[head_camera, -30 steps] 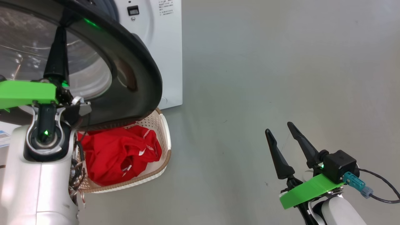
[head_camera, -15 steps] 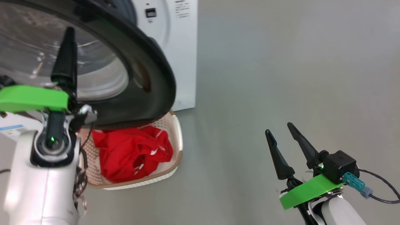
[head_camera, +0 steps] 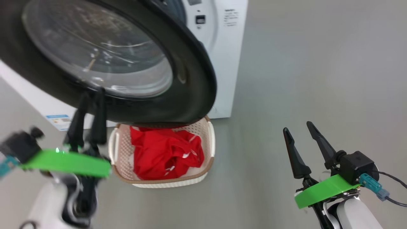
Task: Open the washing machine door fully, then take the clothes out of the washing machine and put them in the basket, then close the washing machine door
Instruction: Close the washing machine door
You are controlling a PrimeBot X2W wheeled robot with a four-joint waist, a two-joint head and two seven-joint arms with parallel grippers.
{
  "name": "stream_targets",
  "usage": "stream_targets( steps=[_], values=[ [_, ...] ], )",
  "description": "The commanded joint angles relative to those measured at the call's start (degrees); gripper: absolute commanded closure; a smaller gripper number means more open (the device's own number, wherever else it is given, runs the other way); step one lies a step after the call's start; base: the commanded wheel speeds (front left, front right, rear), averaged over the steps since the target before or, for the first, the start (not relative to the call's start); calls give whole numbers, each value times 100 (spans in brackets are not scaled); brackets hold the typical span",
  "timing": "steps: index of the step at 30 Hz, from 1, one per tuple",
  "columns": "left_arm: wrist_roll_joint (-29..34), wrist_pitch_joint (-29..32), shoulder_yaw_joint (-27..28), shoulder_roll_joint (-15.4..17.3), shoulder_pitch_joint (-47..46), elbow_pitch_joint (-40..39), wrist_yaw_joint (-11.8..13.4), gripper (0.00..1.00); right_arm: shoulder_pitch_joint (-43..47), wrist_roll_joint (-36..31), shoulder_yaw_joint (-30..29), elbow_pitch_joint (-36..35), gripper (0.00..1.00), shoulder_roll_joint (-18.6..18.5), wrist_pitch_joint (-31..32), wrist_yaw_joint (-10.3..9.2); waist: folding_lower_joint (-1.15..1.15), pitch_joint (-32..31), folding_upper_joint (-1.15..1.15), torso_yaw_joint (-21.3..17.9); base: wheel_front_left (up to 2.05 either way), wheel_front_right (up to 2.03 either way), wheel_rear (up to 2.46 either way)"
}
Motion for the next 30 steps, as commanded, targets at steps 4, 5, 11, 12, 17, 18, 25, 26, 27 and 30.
stream_targets(
  steps=[4, 5, 11, 12, 17, 18, 25, 26, 27, 30],
  values=[
    [899, -237, -24, 336, 362, -290, 25, 0, 83, -111, -9, -148, 0, 12, -36, 28, 0, -275, 0, 266, 0, 0, 0],
    [1089, -260, -36, 347, 468, -328, 61, 0, 112, -117, -54, -159, 0, 12, -36, 28, 0, -321, 0, 283, 0, 0, 0],
    [2230, -298, 239, 349, 1129, -776, 306, 0, 361, -139, -222, -238, 0, 12, -36, 28, 0, -590, 0, 304, 0, 0, 0],
    [2424, -299, 319, 329, 1264, -867, 334, 0, 399, -134, -224, -253, 0, 12, -36, 28, 0, -621, 0, 291, 0, 0, 0],
    [3280, -300, 687, 107, 1958, -1292, 465, 0, 562, -119, -287, -418, 0, 12, -36, 28, 0, -727, 0, 238, 0, 0, 0],
    [3397, -300, 754, 43, 2092, -1361, 458, 0, 596, -97, -290, -468, 0, 12, -36, 28, 0, -746, 0, 230, 0, 0, 0],
    [4019, -301, 1159, -286, 2767, -1542, 334, 0, 879, -136, -346, -865, 0, 12, -36, 28, 0, -863, 0, 223, 0, 0, 0],
    [4060, -301, 1223, -349, 2830, -1564, 319, 0, 918, -139, -358, -915, 0, 12, -36, 28, 0, -873, 0, 224, 0, 0, 0],
    [4096, -301, 1277, -415, 2890, -1580, 299, 0, 958, -144, -367, -957, 0, 12, -36, 28, 0, -883, 0, 225, 0, 0, 0],
    [4214, -301, 1395, -563, 3008, -1600, 227, 0, 1070, -142, -394, -1040, 0, 12, -36, 28, 0, -915, 0, 236, 0, 0, 0]
  ],
)
